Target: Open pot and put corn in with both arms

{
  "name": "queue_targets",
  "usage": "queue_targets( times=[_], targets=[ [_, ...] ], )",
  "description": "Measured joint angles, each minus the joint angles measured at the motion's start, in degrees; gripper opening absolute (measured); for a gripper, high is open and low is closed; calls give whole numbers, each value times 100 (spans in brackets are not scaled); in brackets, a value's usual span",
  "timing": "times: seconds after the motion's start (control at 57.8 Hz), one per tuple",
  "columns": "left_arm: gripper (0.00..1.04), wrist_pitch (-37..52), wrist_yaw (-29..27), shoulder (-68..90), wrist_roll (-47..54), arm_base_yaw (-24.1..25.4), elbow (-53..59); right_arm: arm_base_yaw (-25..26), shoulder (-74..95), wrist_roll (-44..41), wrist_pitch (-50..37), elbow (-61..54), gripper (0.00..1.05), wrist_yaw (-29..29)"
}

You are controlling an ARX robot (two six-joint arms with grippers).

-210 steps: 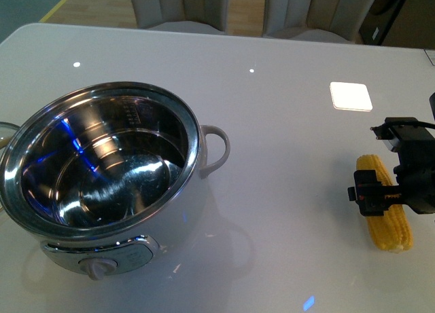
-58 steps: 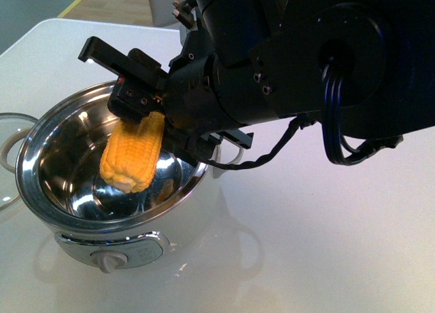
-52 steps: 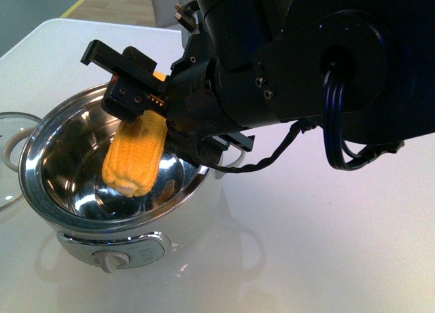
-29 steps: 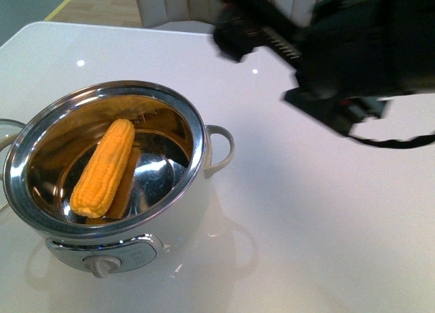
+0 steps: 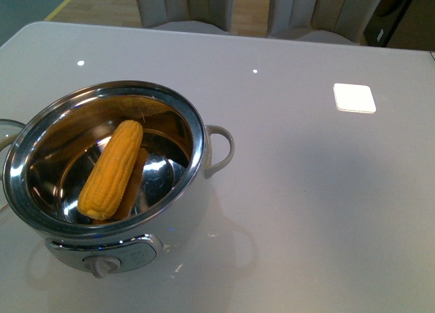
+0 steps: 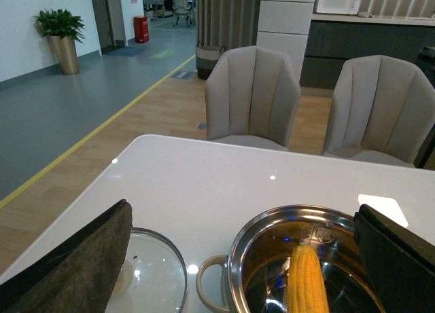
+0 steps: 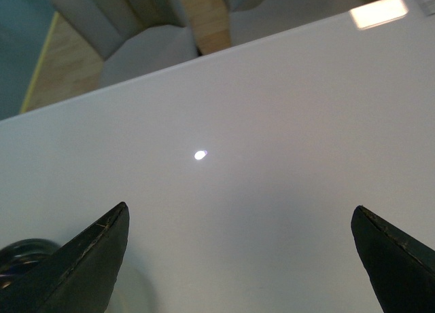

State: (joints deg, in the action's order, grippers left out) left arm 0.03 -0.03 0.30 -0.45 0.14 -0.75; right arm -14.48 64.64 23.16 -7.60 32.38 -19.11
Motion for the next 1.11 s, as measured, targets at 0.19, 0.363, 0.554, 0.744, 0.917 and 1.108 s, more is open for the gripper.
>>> queue_targets(
  times=[0.19,0.363,0.554,0.744,0.917,1.108],
  targets=[
    [98,0,2,0,0,0,0,129,-1620,-223,358,-927,96,-426],
    [98,0,2,0,0,0,0,293,-1910,-654,-492,-1440,89,195],
    [98,0,0,0,0,0,0,643,-2402,-1945,-2323,-2306,57,1150],
    [98,0,2,0,0,0,0,879,-2872,-2190,-2153,-2634,26,1373],
    [98,0,0,0,0,0,0,1419,-3373,-2267,-1871,-2822,2,1873],
    [98,0,0,0,0,0,0,1429,-3832,-2282,-1554,-2968,2,1899]
  ],
)
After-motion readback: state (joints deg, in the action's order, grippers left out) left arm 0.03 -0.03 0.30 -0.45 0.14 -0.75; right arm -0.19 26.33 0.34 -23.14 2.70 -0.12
